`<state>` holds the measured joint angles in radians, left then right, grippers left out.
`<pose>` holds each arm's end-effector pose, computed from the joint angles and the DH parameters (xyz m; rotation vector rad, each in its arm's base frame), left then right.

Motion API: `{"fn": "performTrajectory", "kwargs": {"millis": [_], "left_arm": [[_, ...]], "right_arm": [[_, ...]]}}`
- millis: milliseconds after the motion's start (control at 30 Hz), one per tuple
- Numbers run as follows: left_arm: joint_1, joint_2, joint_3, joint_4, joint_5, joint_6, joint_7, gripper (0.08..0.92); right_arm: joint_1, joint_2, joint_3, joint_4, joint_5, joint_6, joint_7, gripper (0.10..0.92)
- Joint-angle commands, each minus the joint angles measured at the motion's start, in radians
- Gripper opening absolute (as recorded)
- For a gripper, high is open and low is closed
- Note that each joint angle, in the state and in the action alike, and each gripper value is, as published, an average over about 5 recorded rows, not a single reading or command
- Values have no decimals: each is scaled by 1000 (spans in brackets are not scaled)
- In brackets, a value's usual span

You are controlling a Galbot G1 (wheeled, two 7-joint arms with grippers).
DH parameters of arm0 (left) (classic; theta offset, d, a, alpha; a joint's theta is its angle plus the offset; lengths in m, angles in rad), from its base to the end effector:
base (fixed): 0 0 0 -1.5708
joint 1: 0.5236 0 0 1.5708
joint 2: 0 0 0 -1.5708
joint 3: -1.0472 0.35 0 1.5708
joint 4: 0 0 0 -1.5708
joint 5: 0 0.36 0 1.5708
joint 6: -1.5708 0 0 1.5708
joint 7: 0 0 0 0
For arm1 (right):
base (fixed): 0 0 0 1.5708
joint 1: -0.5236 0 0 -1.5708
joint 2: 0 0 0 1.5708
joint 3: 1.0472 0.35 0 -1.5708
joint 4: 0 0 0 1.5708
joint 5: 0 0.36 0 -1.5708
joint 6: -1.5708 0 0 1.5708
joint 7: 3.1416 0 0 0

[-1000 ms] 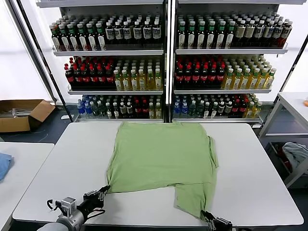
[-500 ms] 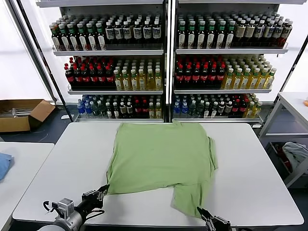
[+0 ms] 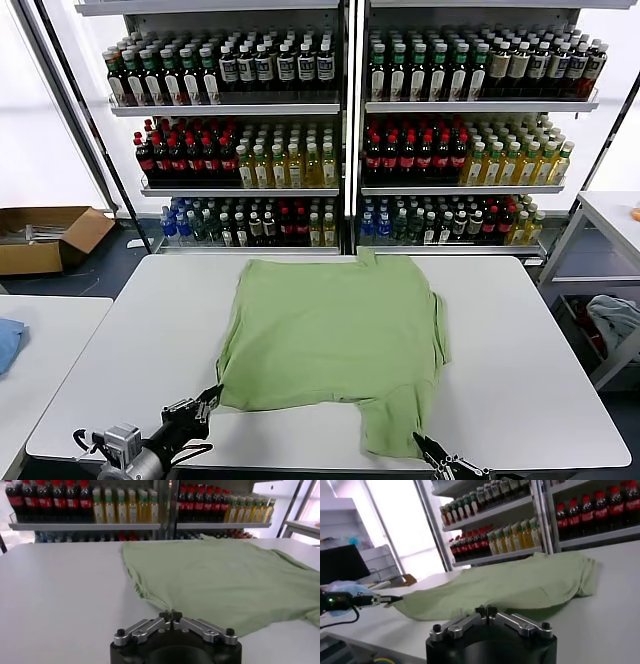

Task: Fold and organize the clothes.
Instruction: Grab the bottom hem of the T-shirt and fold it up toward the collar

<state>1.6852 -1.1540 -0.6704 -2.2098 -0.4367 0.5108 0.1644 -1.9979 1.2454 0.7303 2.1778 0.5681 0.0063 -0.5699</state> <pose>0.1661 0.0934 -0.2559 -0.3975 -2.6041 0.0307 0.0724 -0.1037 -0.3039 0.7973 -2.7596 -0.3870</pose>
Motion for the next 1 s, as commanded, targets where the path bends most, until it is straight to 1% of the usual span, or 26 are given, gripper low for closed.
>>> {"fn": "performTrajectory", "kwargs": {"millis": [33,167,367,500,733,867,1000], "left_arm": [[50,-4,-43,-74,-24,-3,-14,86],[-11,1,-39,-44,-52,-10,-24,88],[-103,38,-25,26,-100,-29,-23,88],[-185,54,0,86,-162,-34,-31,88],[-389,49,64,236,-238,-27,-53,93],[-488,44,97,317,-243,-21,-59,94],[-561,29,137,412,-224,-21,-59,92]], "right_arm": [[-9,-1,9,7,69,26,-24,106],[77,-15,-7,1,118,4,-1,106],[277,-57,-34,-45,173,-37,46,106],[395,-68,-59,-92,195,-63,84,106],[605,-65,-90,-274,158,-54,115,106],[705,-64,-109,-349,130,-54,136,106],[793,-62,-144,-437,50,-41,157,106]]}}
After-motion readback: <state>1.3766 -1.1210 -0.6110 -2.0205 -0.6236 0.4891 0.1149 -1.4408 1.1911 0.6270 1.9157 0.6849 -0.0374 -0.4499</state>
